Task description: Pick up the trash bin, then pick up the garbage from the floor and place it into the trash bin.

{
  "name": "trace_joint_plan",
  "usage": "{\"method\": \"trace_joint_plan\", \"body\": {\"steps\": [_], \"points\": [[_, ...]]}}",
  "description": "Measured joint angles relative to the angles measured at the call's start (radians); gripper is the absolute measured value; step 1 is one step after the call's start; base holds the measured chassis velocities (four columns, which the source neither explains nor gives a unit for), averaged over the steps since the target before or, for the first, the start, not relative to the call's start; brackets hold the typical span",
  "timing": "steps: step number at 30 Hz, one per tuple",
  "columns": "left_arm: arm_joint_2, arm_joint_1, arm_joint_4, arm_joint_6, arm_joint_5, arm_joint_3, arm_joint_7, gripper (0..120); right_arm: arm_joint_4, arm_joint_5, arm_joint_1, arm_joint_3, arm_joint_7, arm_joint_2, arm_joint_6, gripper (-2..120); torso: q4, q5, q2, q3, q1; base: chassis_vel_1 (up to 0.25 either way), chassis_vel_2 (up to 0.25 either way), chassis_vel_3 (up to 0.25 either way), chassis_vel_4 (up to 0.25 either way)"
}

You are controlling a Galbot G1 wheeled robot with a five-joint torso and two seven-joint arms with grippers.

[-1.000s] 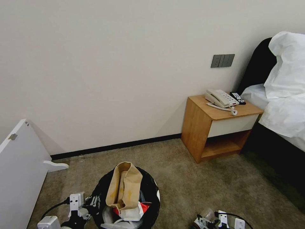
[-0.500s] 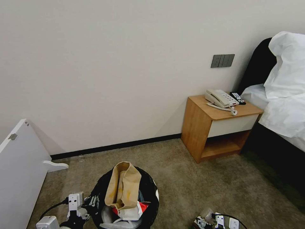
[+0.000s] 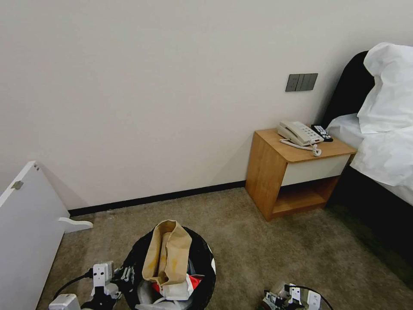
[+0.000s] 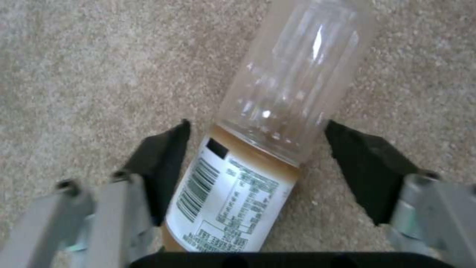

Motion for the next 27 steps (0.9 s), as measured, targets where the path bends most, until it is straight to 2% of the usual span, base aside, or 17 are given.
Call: {"method": "trace_joint_plan", "body": {"steps": [2,4,6,16,24,25,26,27], "points": [[0.002,0.000,0.000,0.000,0.000,-0.001,0.001,4,0.000,0.000,0.000,0.001,0.002,-0.001,0.000,56,0.0000,0.0000,0.000,0.000,0.000,0.000,0.000,0.000,0.000],[0.003,0.000,0.000,0.000,0.000,-0.001,0.001,4,-0.001,-0.002,0.000,0.003,0.002,-0.001,0.000,53,0.0000,0.0000,0.000,0.000,0.000,0.000,0.000,0.000,0.000],[0.003,-0.003,0.000,0.000,0.000,0.002,0.001,4,-0.002,-0.004,-0.002,0.008,0.002,-0.002,0.000,42,0.0000,0.0000,0.000,0.000,0.000,0.000,0.000,0.000,0.000],[0.008,-0.011,0.005,-0.001,0.000,0.008,0.005,4,0.026,-0.006,-0.024,0.032,0.003,-0.017,0.000,20,-0.0001,0.0001,0.000,0.000,0.000,0.000,0.000,0.000,0.000],[0.022,-0.028,0.014,0.004,-0.003,0.030,0.004,4,0.103,-0.010,-0.059,0.086,-0.011,-0.037,0.011,19,0.0000,0.0001,0.000,0.000,0.000,0.000,0.000,0.000,0.000],[0.027,-0.033,0.017,0.005,-0.003,0.036,0.003,4,0.117,-0.022,-0.067,0.100,-0.027,-0.043,0.033,19,0.0000,0.0001,0.000,0.000,0.000,0.000,0.000,0.000,0.000],[0.042,-0.046,0.028,0.008,-0.004,0.055,0.003,4,0.152,-0.080,-0.086,0.138,-0.085,-0.058,0.107,19,0.0000,0.0001,0.000,0.000,0.000,0.000,0.000,0.000,0.000],[0.042,-0.046,0.028,0.008,-0.004,0.055,0.003,4,0.152,-0.080,-0.086,0.138,-0.085,-0.058,0.107,19,0.0000,0.0001,0.000,0.000,0.000,0.000,0.000,0.000,0.000]]}}
